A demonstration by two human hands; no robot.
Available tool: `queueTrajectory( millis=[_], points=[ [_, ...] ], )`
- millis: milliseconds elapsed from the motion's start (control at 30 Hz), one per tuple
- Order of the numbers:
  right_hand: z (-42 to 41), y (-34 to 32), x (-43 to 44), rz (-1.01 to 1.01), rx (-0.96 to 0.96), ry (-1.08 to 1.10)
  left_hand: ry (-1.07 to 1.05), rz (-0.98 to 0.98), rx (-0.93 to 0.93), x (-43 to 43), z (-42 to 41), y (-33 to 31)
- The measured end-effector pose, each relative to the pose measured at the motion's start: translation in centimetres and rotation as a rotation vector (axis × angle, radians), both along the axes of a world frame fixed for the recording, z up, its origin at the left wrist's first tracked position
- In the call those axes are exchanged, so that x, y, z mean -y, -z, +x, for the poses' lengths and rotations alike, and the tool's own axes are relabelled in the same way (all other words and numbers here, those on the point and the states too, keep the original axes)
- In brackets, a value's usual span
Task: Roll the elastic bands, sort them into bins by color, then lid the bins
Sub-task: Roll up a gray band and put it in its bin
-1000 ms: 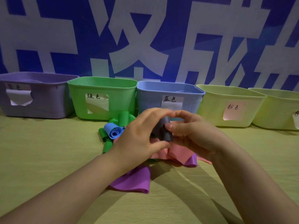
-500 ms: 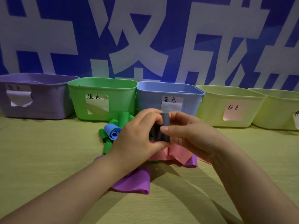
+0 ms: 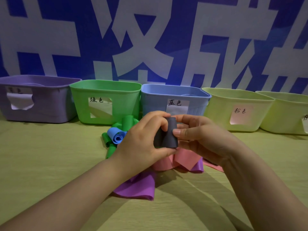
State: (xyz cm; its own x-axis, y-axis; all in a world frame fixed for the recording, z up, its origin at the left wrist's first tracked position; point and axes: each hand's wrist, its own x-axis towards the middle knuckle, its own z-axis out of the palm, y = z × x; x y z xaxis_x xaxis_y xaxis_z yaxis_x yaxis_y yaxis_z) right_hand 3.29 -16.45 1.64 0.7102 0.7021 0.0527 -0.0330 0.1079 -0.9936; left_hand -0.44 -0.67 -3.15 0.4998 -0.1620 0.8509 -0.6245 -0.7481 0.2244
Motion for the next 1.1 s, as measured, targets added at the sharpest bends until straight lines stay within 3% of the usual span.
queueTrajectory(
  millis=[133, 400, 700, 1100],
  points=[
    [0.2, 0.2, 0.0, 0.000, 0.014, 0.025, -0.040, 0.019, 0.001, -0.1, 0.1, 0.2],
    [0.0, 0.4, -0.4, -0.162, 0.273, 0.187, -0.039, 0.020, -0.017, 0.3, 0.0, 0.3],
    [0.1, -0.6, 0.8, -0.011, 0.043, 0.046, 0.105, -0.157, -0.085, 0.4, -0.4, -0.1],
    [0.4, -0.7, 1.5, 0.002, -0.065, -0.054, 0.073, 0.008, -0.060, -0.1, -0.4, -0.4]
  ],
)
